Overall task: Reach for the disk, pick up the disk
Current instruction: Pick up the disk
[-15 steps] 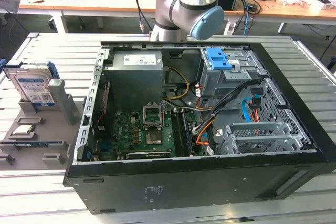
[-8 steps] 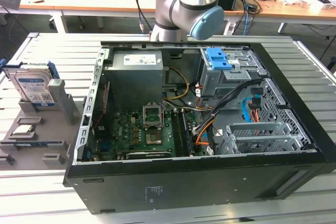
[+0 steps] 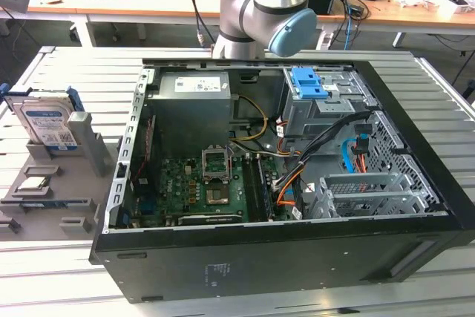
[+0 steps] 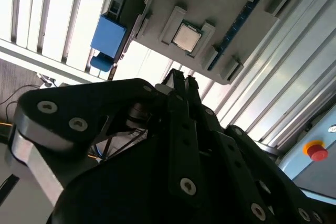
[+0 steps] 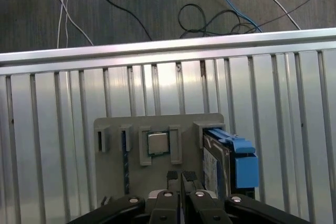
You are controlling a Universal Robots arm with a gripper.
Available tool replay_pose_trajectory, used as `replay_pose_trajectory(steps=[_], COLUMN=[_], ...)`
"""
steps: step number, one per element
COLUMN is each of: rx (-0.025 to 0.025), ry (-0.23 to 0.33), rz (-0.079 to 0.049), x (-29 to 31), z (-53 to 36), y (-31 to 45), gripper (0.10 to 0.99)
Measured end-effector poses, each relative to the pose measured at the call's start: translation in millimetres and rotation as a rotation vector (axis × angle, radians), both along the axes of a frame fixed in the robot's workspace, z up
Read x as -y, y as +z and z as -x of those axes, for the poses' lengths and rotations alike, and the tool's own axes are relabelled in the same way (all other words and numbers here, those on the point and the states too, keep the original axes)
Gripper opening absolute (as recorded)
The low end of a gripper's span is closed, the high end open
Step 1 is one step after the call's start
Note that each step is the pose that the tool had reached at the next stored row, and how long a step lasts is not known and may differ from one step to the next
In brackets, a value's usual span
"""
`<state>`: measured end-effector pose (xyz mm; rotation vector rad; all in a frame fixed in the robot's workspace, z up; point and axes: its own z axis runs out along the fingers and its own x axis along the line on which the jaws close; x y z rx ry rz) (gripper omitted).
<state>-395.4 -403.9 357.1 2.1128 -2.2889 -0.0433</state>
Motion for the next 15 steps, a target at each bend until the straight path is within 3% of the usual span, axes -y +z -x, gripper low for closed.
replay_pose_trajectory(steps=[2,3,4,6,9,14,15], rx=[0.0,0.0001,0.0,0.0,0.0,0.0,0.0], ry=[0.002,0.002,0.003,0.004,0.005,0.006,0.007], rz=[0.0,0.0,0.0,0.0,0.0,0.001,0.001], x=[0.0,0.0,0.0,0.0,-3.5,-18.8,-24.3], z=[0.0,0.0,0.0,0.0,0.0,-0.4,-0.6], y=[0.0,0.0,0.0,0.0,0.0,0.0,0.0], gripper=[0.298,0.42,0.42,0.545,0.545,0.545,0.545])
